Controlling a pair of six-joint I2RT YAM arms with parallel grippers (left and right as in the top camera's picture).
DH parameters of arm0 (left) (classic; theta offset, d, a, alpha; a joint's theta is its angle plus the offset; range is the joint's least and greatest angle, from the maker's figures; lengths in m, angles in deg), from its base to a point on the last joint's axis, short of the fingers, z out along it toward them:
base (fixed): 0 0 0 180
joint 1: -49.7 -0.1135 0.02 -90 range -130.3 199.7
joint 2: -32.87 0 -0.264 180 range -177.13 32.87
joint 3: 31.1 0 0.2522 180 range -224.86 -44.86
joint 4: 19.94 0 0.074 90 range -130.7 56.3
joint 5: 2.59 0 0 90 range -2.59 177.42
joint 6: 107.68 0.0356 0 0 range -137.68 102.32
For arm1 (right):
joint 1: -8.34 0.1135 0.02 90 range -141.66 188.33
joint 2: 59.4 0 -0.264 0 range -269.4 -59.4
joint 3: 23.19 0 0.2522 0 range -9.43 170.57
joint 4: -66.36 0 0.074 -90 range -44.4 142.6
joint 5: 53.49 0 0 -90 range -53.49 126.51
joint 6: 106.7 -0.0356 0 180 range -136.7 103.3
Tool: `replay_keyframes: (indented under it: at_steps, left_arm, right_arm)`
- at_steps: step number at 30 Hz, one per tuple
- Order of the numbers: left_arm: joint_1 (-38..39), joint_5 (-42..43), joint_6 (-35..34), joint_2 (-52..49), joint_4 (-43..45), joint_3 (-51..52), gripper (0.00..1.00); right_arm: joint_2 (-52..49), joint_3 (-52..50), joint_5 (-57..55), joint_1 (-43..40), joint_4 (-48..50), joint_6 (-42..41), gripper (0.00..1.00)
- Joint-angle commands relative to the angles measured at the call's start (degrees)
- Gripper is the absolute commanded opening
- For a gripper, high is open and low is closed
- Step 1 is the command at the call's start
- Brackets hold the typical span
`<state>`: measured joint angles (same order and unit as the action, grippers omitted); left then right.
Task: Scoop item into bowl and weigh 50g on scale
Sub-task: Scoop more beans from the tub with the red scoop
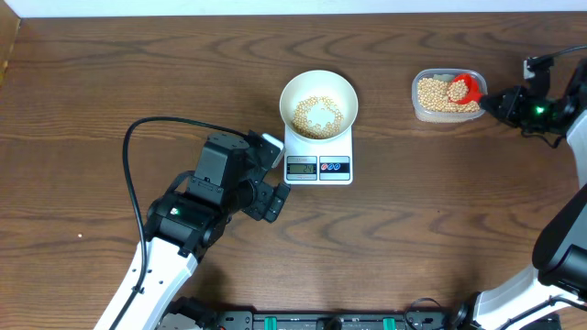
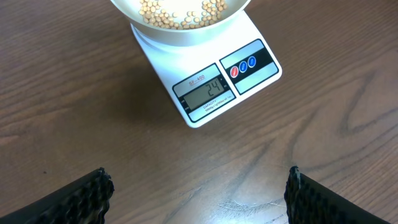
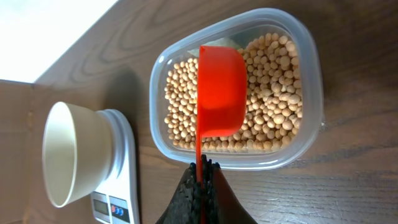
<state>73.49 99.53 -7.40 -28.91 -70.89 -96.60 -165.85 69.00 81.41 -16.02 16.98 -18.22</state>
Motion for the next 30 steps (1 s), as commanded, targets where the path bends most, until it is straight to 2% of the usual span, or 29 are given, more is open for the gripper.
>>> replay_keyframes:
  at_steps: [1,15,30]
  left_arm:
    - [0.2,0.7,-0.3,0.0,0.0,0.2,0.91]
    - [0.2,0.7,-0.3,0.0,0.0,0.2,0.91]
    - [0.2,0.7,-0.3,0.0,0.0,0.2,0.91]
  right_arm:
    - [-0.6,0.3,5.9,-2.1,0.1,-0.2,0.01]
    - [-0.6,0.3,19.1,-8.4,-1.8,0.1,0.01]
    - [-0.6,0.3,29.4,-3.7,-3.6,-0.8,0.01]
